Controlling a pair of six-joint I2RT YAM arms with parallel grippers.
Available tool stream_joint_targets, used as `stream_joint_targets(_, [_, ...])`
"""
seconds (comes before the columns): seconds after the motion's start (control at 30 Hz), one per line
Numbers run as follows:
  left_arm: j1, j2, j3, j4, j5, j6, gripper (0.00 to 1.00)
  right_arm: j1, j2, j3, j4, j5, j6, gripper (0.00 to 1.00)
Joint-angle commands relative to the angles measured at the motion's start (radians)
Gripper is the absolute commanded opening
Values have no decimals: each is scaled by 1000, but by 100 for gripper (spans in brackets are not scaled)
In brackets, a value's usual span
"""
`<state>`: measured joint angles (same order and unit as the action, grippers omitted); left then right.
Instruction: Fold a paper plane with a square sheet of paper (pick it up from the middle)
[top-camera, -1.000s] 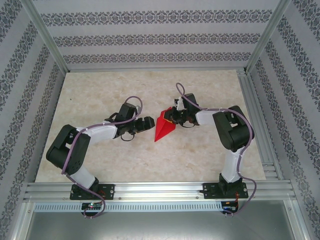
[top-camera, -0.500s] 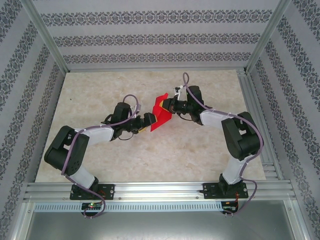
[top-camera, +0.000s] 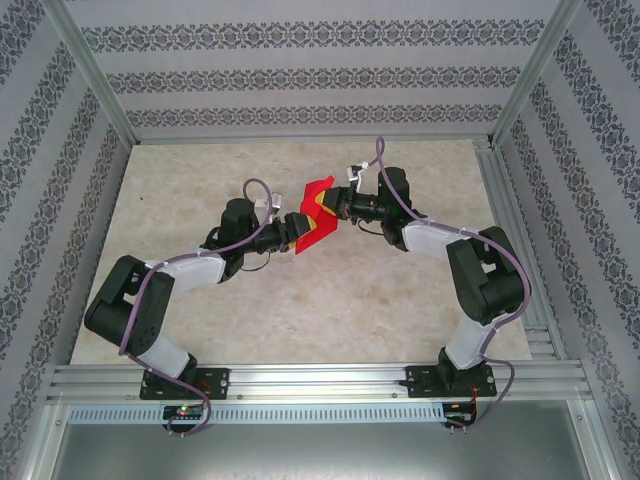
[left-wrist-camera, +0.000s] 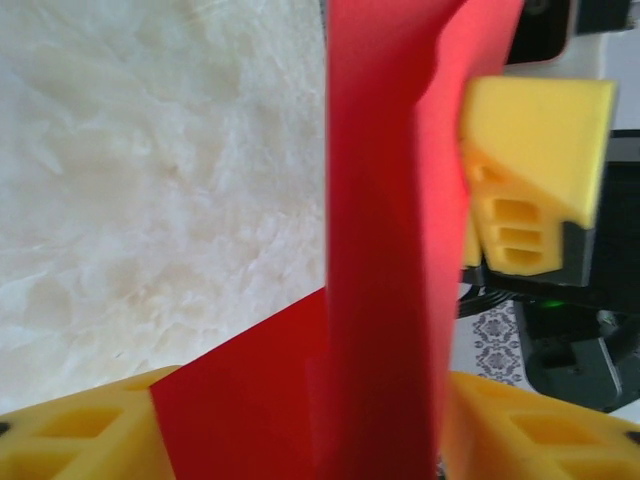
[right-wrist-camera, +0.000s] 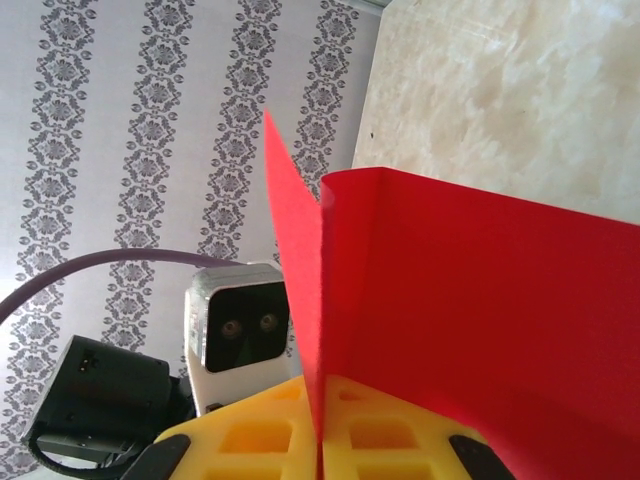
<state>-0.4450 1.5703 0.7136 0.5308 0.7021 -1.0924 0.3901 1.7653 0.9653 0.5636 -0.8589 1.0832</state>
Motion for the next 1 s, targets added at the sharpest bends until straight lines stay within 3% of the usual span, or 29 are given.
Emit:
stream_joint_targets(0.0, [12, -37, -15, 98, 9, -24, 56, -13, -14, -18, 54, -19, 12, 8])
stream_joint_targets(0.47, [12, -42, -2, 39, -7, 37, 18, -22, 8, -26, 57, -20, 18, 12])
stream_joint_targets(0.63, [12, -49, 15, -43, -26, 89, 9, -43, -12, -23, 7, -19, -5, 27])
stream_joint_targets(0.8, [11, -80, 92, -372, -127, 283, 7, -96, -110, -39, -238, 73, -172, 49])
stream_joint_targets(0.9, [5, -100, 182, -671, -309, 449, 7, -106, -193, -25, -494, 225, -348, 59])
stream_joint_targets(0.97, [-24, -102, 260, -870, -494, 550, 7, -105, -240, -13, -639, 349, -449, 64])
